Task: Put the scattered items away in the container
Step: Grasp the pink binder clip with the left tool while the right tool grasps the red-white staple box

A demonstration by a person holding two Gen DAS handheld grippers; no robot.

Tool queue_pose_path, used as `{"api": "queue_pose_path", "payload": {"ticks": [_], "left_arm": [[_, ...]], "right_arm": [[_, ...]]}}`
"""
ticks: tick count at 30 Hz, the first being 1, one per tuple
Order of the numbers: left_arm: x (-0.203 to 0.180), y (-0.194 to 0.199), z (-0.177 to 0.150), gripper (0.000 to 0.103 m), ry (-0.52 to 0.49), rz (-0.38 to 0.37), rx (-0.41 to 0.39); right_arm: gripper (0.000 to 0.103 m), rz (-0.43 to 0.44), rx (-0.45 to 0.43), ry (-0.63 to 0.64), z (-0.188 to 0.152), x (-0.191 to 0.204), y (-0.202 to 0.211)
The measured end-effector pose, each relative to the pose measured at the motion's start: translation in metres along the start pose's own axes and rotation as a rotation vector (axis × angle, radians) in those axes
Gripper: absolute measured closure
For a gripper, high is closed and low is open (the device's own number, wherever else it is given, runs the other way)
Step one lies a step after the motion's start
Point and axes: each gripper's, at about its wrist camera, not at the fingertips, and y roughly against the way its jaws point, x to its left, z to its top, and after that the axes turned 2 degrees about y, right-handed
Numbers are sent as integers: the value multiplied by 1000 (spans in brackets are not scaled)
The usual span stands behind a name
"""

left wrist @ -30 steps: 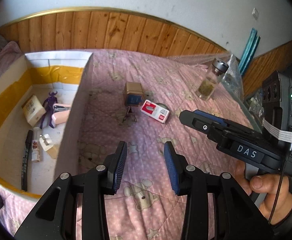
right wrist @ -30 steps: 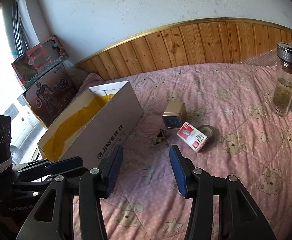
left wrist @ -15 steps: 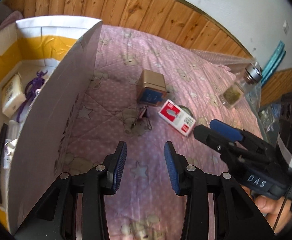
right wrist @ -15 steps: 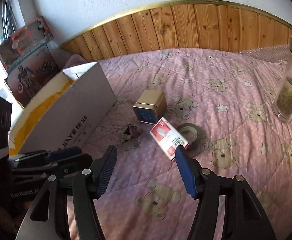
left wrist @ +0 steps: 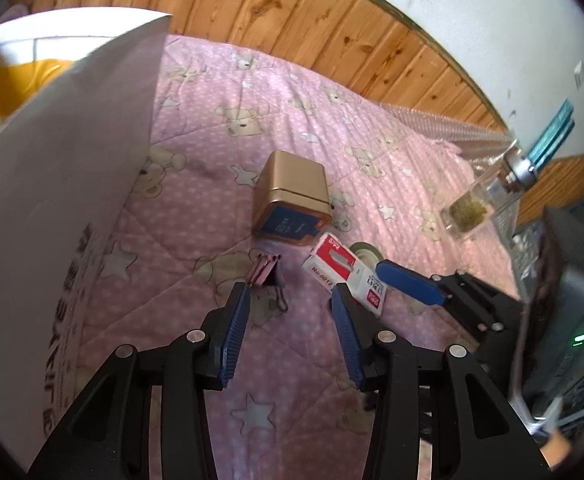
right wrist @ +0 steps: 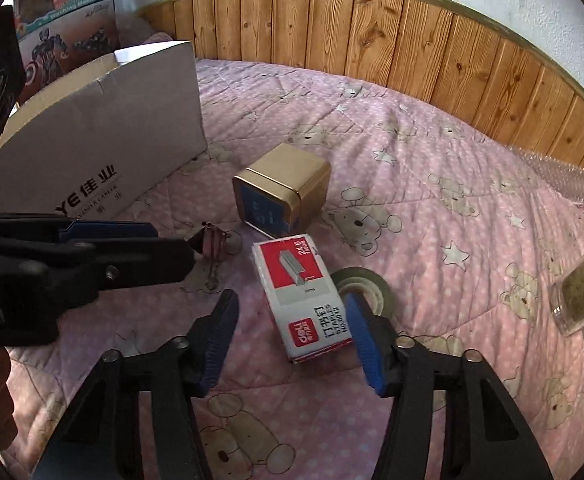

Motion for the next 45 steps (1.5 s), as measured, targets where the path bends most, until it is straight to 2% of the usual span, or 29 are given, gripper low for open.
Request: {"api": "queue_pose_path", "payload": {"ticks": [1,5,8,10,12,16,17,18,20,24,27,33,36,39,45], "left_arm": [[0,-4,1,58,2,8,3],[7,-22,3,58,34,37,26],[12,-31,3,58,45,49,35],[10,-33,4,57,41,53,25],[8,-36,5,57,34,58,20],[0,-38,3,58,-25,89,5],[-2,-38,1,62,-47,100,1],[-2,-37,0,75,-52,85,0],[1,-37,0,76,-34,62,10],[5,-33,1,77,-23,60,2],[6,-32,-2,77,-26,63,7],[4,-28,-7,77,-25,78,19],[5,-26,-10,77,-27,81,23],[7,-24,-12,77,-33,82,20],[5,-20,-17,77,-53,84,21]], "right_arm": [[62,-1,0,-10,0,-2,0],[73,36,0,-65,2,-6,2],[75,53,17,-68,4,-3,0],[71,45,7,-71,3,-3,-1],[45,22,-2,-79,3,-4,-4],[42,39,19,-117,-3,-10,-16],[50,47,28,-126,-4,-12,-19],[55,42,21,-131,-4,-13,-19],[57,34,34,-109,-2,-9,-19],[69,34,44,-115,3,-7,-17],[77,67,41,-175,6,-14,-13],[82,108,57,-195,8,-11,-10],[83,179,68,-201,9,-6,-9],[83,178,91,-195,6,-1,-17],[87,231,100,-306,-1,-11,-26]]}}
